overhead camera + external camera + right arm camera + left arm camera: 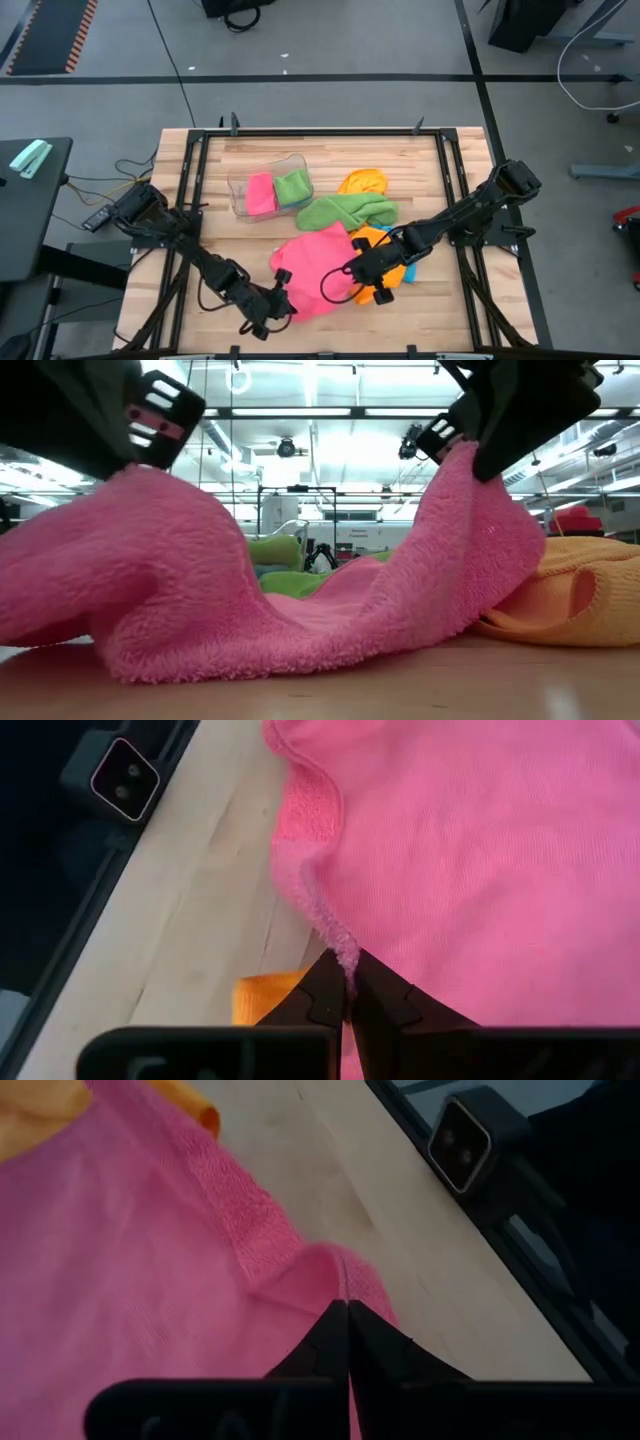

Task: Fold microfiber towels
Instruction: Fold the pink microfiber towel

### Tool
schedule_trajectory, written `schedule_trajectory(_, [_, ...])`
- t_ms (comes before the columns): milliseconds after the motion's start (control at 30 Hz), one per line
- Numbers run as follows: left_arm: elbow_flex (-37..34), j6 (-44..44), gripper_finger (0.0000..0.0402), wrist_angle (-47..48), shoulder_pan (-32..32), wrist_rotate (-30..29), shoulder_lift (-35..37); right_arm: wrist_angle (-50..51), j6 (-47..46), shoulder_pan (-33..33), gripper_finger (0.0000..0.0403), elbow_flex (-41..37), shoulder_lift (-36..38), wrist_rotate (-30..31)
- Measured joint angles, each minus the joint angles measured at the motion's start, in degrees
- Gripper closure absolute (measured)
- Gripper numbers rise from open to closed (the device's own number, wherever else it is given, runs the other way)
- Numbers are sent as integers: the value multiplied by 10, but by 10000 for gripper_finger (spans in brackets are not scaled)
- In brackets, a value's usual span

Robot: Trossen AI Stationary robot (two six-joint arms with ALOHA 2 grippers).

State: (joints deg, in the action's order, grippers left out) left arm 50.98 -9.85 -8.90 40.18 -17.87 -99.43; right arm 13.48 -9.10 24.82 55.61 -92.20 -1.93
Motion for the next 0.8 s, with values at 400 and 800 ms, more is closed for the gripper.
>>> schedule_trajectory(400, [0,29,396,13,6,-1,1,-15,42,-4,380,0,0,-1])
schedule_trajectory(800, [0,-35,395,172,5,-64,107,13,34,-31,380,12,1,64])
